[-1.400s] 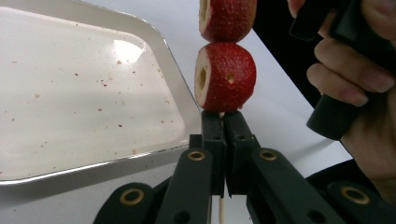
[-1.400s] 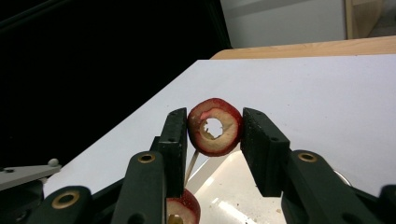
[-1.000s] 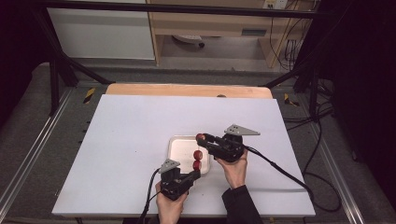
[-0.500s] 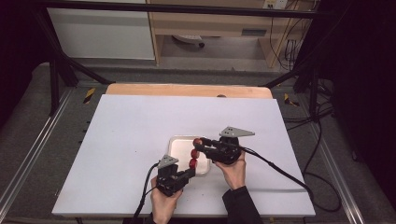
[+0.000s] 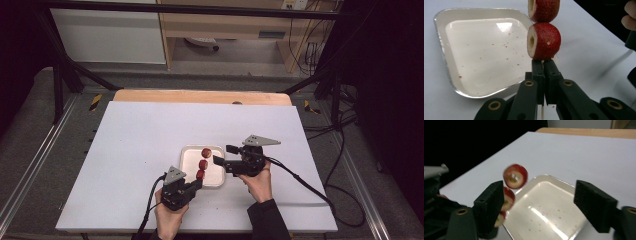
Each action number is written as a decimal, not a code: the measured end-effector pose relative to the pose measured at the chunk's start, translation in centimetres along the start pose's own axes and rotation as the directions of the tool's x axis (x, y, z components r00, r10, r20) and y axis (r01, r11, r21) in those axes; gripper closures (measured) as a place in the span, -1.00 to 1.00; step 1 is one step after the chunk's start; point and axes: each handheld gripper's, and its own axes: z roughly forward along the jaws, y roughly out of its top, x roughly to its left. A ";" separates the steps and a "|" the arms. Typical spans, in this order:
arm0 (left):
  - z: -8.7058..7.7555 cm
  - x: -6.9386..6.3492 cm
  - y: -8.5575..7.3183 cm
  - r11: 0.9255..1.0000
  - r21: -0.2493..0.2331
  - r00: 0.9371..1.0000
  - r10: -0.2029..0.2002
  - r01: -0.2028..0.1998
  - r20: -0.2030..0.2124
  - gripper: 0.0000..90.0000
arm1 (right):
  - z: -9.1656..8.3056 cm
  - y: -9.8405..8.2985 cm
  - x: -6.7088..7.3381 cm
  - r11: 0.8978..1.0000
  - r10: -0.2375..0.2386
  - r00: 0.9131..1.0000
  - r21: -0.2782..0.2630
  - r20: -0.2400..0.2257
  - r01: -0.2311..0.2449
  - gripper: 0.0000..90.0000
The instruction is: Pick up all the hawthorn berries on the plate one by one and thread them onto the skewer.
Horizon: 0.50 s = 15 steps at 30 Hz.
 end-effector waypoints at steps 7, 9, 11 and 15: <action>-0.8 1.0 0.6 0.999 0.002 0.999 0.040 -0.040 -0.020 0.96 | -0.7 -1.2 -1.4 0.995 -0.065 0.997 0.084 0.049 0.061 -0.83; -1.0 1.3 0.9 0.999 0.004 0.998 0.053 -0.053 -0.019 0.96 | -1.1 -1.7 -1.8 0.991 -0.078 0.995 0.111 0.069 0.070 -0.88; -1.2 1.5 1.2 0.998 0.008 0.997 0.068 -0.068 -0.023 0.96 | -1.6 -2.1 -2.3 0.989 -0.087 0.993 0.127 0.077 0.076 -0.91; -1.5 2.0 1.8 0.995 0.016 0.995 0.097 -0.097 -0.030 0.96 | -2.6 -3.1 -3.1 0.986 -0.091 0.991 0.150 0.093 0.077 -0.95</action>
